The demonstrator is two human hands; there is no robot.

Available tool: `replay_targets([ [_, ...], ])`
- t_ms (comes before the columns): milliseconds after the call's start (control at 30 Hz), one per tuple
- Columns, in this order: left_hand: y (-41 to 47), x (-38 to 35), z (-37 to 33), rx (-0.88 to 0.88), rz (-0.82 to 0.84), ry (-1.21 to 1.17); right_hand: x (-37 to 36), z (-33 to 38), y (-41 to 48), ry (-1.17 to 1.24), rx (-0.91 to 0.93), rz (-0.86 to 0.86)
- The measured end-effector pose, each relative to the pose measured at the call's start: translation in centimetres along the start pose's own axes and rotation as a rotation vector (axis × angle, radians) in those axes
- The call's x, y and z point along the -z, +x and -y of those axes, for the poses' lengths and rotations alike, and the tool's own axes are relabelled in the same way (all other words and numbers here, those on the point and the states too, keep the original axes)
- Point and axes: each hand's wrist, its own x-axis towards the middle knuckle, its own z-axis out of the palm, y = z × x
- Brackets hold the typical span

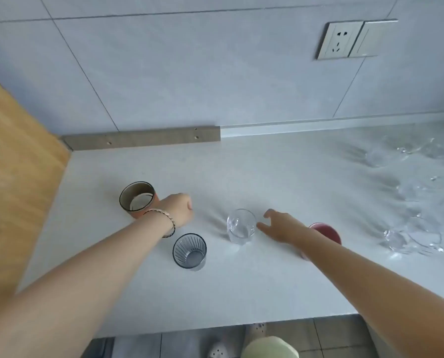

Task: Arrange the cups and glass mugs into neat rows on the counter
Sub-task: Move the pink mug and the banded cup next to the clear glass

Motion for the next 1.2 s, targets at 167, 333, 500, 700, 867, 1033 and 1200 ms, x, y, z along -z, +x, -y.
replay_targets([
  [167, 2.4, -0.4, -0.8, 0.088, 0.056, -0.065, 0.1, 0.1, 4.1, -0.095, -0.009, 0.219],
  [333, 4.9, -1.3, -0.8, 0.152, 0.066, -0.134, 0.4, -1.1, 7.4, -0.076, 0.026, 0.395],
  [500, 7.1, -1.2, -0.6, 0.180, 0.125, -0.161, 2.6, -1.1, 9.7, 0.120, -0.007, 0.357],
  [700, 10.8, -0.1, -0.9, 0.143, 0.174, -0.158, 6.2, 2.6, 15.0, 0.057, 0.018, 0.039],
  [867, 13.2, -0.3, -0.3, 0.121, 0.211, -0.147, 7.2, 6.5, 21.0, 0.380, -0.120, -0.083],
  [1033, 14.7, -0.4, 0.6, 0.078, 0.220, -0.150, 6.8, 9.3, 24.5, 0.643, -0.177, -0.052],
  [1200, 15.2, 0.0, 1.4, 0.068, 0.189, -0.192, 6.0, 10.7, 24.7, 0.690, -0.147, -0.051],
])
